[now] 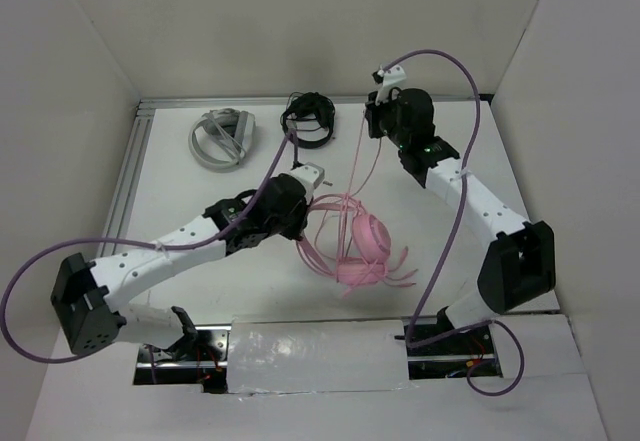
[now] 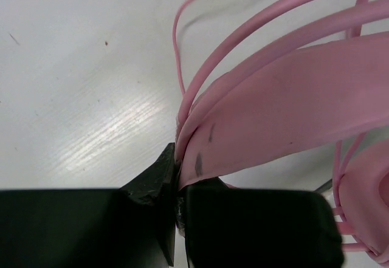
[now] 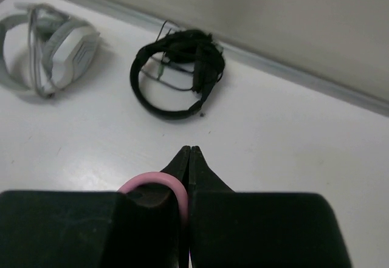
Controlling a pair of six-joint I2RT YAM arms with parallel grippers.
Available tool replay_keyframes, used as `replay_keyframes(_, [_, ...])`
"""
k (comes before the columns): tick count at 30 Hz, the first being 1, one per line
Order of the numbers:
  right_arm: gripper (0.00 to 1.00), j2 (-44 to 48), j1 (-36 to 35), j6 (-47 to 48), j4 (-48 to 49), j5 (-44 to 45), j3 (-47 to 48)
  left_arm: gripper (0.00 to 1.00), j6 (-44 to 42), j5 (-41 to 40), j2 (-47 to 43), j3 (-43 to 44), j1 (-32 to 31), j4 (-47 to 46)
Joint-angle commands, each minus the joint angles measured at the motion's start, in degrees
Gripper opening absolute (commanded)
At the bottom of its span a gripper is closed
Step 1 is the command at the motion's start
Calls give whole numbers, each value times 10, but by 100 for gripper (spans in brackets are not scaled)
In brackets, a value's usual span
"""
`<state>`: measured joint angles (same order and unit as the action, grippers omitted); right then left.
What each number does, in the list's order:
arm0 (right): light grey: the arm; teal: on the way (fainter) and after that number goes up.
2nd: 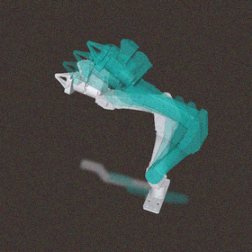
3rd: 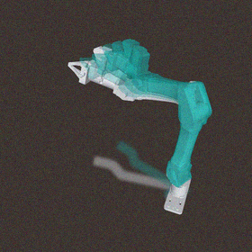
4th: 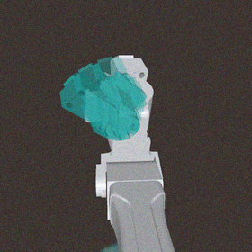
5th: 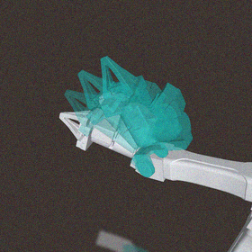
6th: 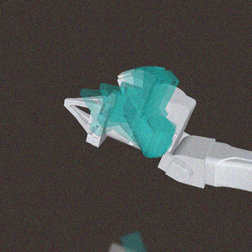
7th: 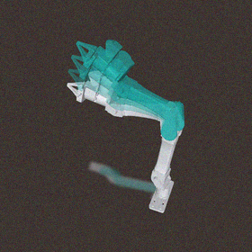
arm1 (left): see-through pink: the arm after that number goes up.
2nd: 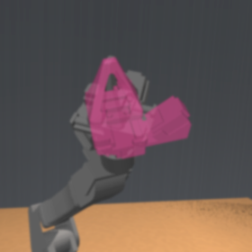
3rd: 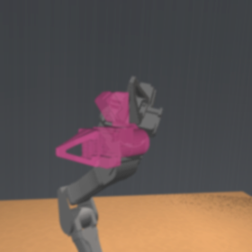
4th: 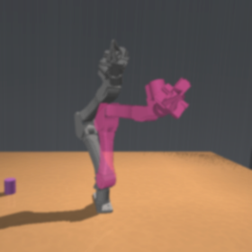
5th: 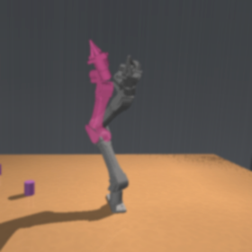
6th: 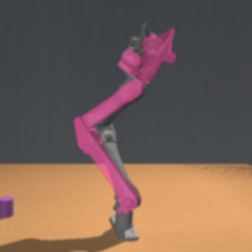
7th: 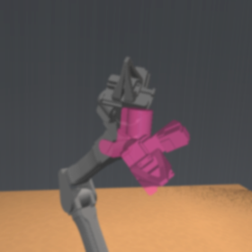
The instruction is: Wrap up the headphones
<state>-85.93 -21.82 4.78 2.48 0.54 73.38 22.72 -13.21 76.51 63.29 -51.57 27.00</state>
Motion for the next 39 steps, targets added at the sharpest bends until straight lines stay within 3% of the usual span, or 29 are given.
replay_keyframes(1, [6,-32,49,-44,31,-184,18,0,-48,55,-81,9,-15,-22])
replay_keyframes(4, [11,-84,45,-14,16,-347,12,0,-72,74,-125,33,-5,-47])
replay_keyframes(7, [12,-115,21,-9,37,-451,16,0,-104,111,-148,65,2,-71])
replay_keyframes(9, [12,-149,-7,-7,36,-471,37,0,-115,110,-142,112,4,-57])
replay_keyframes(16, [12,-235,-87,-29,49,-483,84,0,-153,94,-116,271,18,-20])
replay_keyframes(25, [12,-266,-160,-115,175,-488,23,0,-177,70,-86,394,61,-7])
replay_keyframes(29, [12,-276,-194,-123,180,-472,5,0,-180,73,-65,443,86,1])
replay_keyframes(35, [13,-268,-227,-172,263,-441,-95,0,-181,108,-11,534,154,31])
replay_keyframes(39, [15,-251,-232,-197,292,-439,-163,0,-146,188,15,568,254,50])
